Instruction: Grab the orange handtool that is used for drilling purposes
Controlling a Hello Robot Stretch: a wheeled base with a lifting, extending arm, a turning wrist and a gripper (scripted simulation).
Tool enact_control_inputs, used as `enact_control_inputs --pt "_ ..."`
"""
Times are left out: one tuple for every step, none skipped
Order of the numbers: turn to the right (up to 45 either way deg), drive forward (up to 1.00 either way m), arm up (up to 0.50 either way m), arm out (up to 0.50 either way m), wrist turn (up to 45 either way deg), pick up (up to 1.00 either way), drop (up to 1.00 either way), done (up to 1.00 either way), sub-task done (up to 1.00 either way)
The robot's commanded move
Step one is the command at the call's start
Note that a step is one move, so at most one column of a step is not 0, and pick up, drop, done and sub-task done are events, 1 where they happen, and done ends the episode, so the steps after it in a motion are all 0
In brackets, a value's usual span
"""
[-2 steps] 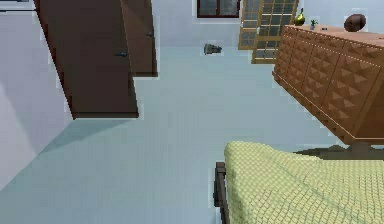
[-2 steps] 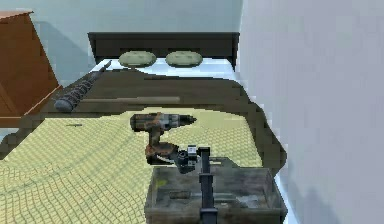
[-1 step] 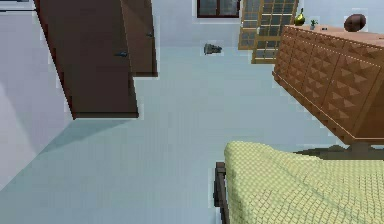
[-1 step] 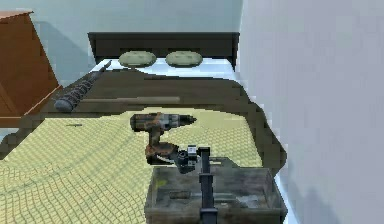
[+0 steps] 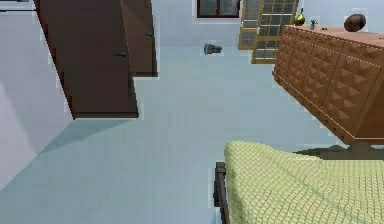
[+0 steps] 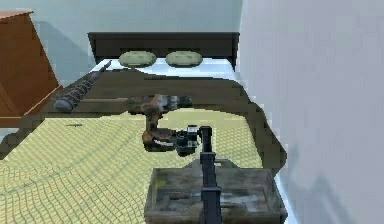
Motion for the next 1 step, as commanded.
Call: enact_control_inputs --pt "0.0 0.0 0.0 0.0 0.0 0.0 0.0 1.0 0.0"
